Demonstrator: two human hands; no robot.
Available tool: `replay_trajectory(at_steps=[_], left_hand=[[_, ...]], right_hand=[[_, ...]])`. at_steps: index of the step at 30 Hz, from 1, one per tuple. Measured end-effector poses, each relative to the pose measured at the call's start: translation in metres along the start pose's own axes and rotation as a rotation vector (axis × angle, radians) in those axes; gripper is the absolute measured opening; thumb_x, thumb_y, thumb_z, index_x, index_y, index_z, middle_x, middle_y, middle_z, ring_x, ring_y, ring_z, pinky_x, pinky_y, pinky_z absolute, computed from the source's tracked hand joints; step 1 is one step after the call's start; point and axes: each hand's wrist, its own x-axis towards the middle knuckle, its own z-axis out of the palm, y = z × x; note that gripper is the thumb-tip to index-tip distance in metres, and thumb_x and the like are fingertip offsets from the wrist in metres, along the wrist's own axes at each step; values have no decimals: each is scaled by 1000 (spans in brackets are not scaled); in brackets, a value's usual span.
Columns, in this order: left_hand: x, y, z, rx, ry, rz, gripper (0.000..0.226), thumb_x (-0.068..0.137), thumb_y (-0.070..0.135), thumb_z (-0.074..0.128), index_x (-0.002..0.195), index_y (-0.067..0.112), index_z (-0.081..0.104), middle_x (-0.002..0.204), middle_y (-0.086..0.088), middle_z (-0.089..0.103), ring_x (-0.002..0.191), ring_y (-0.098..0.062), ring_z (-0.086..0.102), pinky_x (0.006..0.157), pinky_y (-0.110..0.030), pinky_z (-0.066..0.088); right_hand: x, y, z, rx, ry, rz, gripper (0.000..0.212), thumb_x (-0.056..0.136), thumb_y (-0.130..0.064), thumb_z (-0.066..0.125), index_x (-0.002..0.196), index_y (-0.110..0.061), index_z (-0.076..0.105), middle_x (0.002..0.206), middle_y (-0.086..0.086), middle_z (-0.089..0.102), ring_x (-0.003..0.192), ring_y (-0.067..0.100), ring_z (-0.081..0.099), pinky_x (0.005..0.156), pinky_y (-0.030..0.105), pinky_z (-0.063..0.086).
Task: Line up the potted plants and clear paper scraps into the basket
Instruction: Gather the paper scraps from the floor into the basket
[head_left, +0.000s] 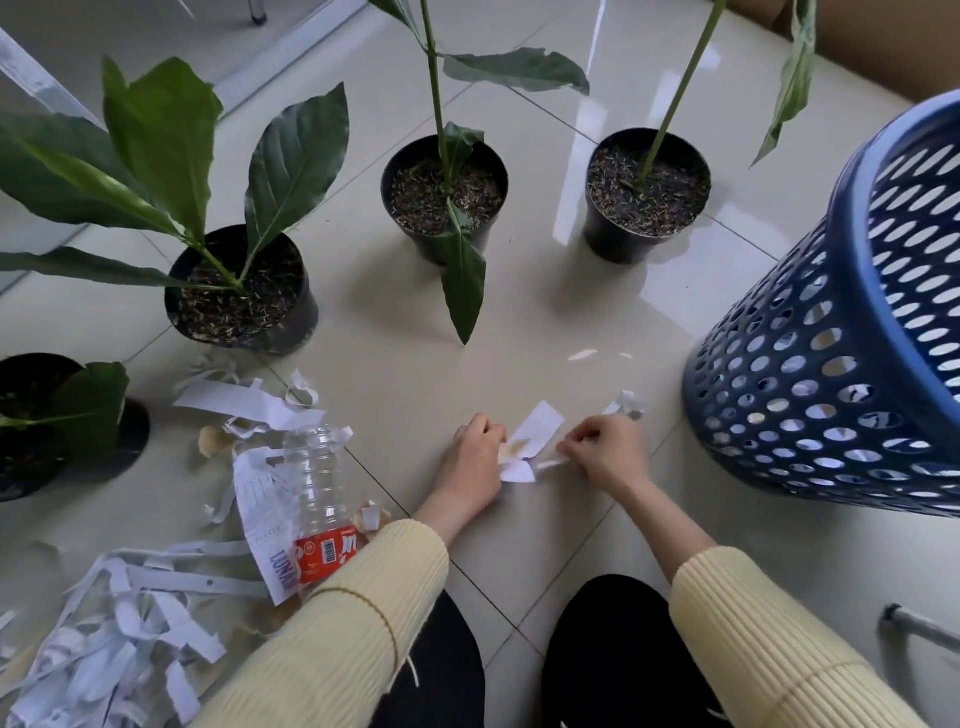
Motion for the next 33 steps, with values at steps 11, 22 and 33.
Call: replay_trajectory(at_steps=[11, 22, 33], left_hand=[[10, 7, 1, 102, -27, 39, 9, 85, 9, 51, 90, 2, 54, 101, -16, 56, 91, -34, 54, 67, -33, 34], [-1, 23, -16, 34, -89, -70, 25, 78, 2, 47, 62, 16, 35, 75, -12, 47, 70, -24, 34, 60, -30, 26], [-13, 88, -93, -125, 150, 58, 18, 83, 4, 55, 65, 7, 56, 68, -14, 56, 66, -26, 51, 57, -29, 34]], right_hand=[[40, 16, -50, 24, 182, 61, 14, 74, -17, 78, 83, -11, 70, 109, 9, 53, 100, 21, 53, 95, 30, 40], [17, 15, -18, 35, -124, 13, 7, 74, -7, 72, 79, -10, 75, 88, 11, 74, 88, 25, 68, 84, 36, 55], [-49, -13, -89, 335, 59, 23, 8, 75, -1, 76, 75, -8, 73, 88, 13, 69, 61, 11, 67, 56, 24, 60]])
